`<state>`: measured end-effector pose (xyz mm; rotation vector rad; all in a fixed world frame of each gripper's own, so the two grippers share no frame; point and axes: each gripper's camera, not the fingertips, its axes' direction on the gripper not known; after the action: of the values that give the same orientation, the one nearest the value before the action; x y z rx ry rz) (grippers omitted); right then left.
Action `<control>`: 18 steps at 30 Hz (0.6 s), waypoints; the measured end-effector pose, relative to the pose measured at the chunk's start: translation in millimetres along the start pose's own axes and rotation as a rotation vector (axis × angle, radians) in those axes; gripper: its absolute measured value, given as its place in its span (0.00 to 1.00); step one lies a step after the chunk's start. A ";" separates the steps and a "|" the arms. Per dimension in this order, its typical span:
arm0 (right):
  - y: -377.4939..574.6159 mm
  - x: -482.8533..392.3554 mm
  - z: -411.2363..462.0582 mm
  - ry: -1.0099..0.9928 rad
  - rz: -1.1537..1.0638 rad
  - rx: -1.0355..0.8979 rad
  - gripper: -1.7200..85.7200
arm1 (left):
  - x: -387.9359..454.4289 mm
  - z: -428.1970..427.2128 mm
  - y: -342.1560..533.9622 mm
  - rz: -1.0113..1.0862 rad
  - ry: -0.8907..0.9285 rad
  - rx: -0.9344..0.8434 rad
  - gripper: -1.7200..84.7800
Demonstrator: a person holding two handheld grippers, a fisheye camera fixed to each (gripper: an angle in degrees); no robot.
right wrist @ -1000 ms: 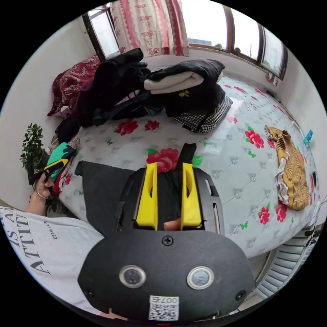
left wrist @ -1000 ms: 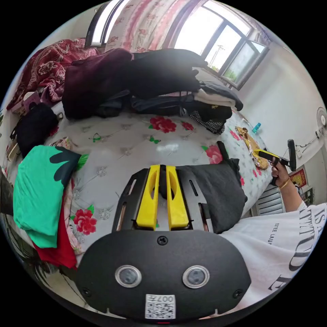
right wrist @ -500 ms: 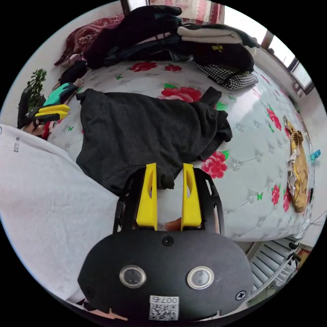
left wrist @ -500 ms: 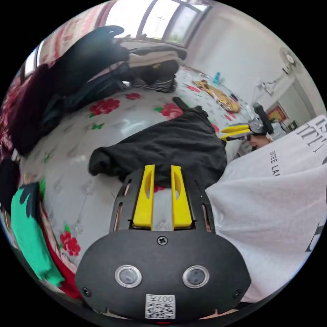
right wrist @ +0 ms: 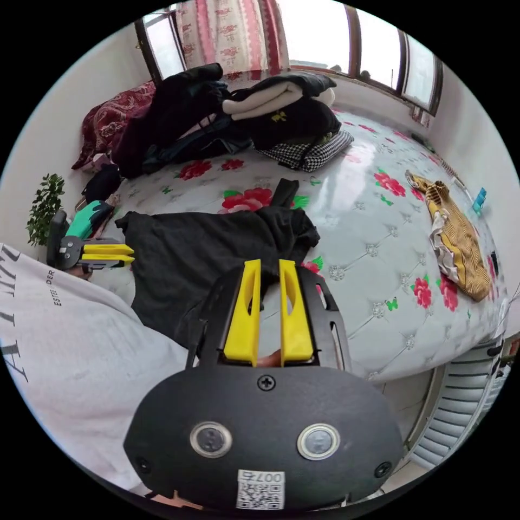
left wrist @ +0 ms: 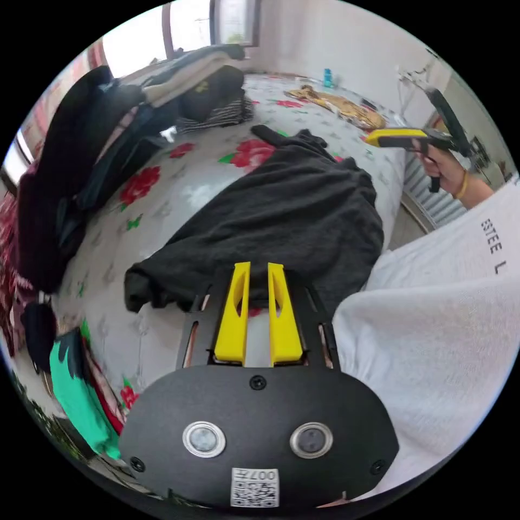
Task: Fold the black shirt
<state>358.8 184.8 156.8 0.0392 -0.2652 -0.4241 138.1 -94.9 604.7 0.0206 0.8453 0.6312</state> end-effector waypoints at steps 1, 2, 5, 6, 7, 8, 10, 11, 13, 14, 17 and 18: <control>-3.5 -9.7 -3.9 -0.053 -0.078 0.008 0.07 | -22.3 -10.5 14.5 -0.131 -0.071 0.020 0.09; -7.0 -24.3 -2.7 -0.143 -0.161 0.000 0.07 | -45.9 -18.4 31.4 -0.276 -0.149 0.029 0.09; -10.3 -76.9 21.7 -0.425 -0.358 -0.073 0.08 | -96.0 -26.9 72.6 -0.576 -0.260 -0.007 0.12; -9.8 -89.3 30.0 -0.472 -0.391 -0.097 0.08 | -102.9 -28.0 78.7 -0.614 -0.255 -0.007 0.12; -7.3 -115.4 48.8 -0.548 -0.466 -0.161 0.08 | -113.0 -29.5 88.0 -0.661 -0.229 0.010 0.14; -2.7 -140.1 69.2 -0.580 -0.531 -0.226 0.08 | -119.4 -29.6 92.5 -0.685 -0.200 0.032 0.16; 9.3 -171.4 102.8 -0.562 -0.621 -0.327 0.07 | -124.3 -25.7 90.2 -0.680 -0.163 0.055 0.18; 18.6 -185.6 126.3 -0.514 -0.670 -0.434 0.06 | -125.0 -19.2 83.0 -0.654 -0.146 0.053 0.18; 26.6 -182.1 120.3 -0.408 -0.704 -0.307 0.04 | -123.0 -3.2 67.0 -0.596 -0.144 0.019 0.17; 32.5 -179.9 121.5 -0.359 -0.739 -0.292 0.03 | -122.4 10.9 57.7 -0.575 -0.143 -0.010 0.14; 24.3 -163.6 120.4 -0.352 -0.639 -0.372 0.02 | -118.5 32.5 47.6 -0.573 -0.125 -0.038 0.08; 22.2 -157.9 116.0 -0.334 -0.604 -0.354 0.02 | -117.1 30.0 48.1 -0.585 -0.130 -0.019 0.08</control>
<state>198.7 272.1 231.9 -0.3091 -0.5061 -1.0773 76.8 -110.7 718.3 -0.1955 0.6743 0.0854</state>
